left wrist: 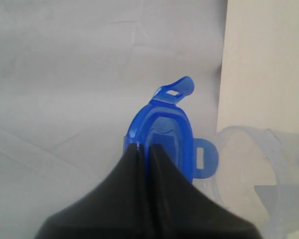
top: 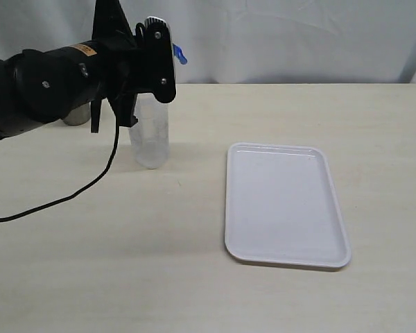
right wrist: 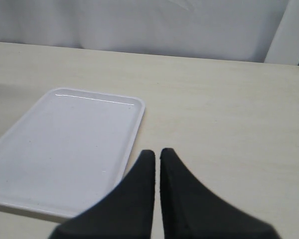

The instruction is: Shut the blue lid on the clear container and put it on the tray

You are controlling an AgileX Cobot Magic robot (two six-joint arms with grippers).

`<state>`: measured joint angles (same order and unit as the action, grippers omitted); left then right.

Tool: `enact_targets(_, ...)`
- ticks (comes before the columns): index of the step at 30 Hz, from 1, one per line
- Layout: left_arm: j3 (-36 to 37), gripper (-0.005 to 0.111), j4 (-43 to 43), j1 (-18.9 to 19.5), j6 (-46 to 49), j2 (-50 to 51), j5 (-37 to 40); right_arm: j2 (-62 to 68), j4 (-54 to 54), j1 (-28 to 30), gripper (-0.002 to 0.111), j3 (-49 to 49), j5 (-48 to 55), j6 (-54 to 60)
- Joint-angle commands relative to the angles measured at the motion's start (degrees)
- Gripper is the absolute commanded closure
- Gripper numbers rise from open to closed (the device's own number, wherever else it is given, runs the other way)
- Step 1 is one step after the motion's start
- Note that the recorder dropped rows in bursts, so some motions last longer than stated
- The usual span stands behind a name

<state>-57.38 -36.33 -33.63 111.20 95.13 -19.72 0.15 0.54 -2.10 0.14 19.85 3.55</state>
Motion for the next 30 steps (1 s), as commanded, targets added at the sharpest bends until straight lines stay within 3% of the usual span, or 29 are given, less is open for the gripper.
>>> enact_targets(1, 0.06, 0.107, -1.34, -0.36, -0.05, -0.41, 0.15, -0.15, 0.16, -0.1, 0.104, -0.14, -0.26, 0.17)
enact_targets(16, 0.06, 0.107, -3.13, -0.36, 1.36, -2.24, -0.91, -0.15, 0.16, -0.1, 0.104, -0.14, -0.26, 0.17)
enact_targets(20, 0.06, 0.107, -2.11, -0.36, 1.36, -2.33, -6.08, -0.15, 0.16, -0.1, 0.104, -0.14, -0.26, 0.17)
enact_targets(24, 0.06, 0.107, -1.37, 1.32, 1.36, -1.16, -2.98, -0.15, 0.16, -0.1, 0.104, -0.14, -0.26, 0.17)
enact_targets(30, 0.06, 0.107, 0.06, 2.95, 1.36, 2.09, -4.87, -0.15, 0.16, -0.1, 0.104, -0.14, -0.26, 0.17)
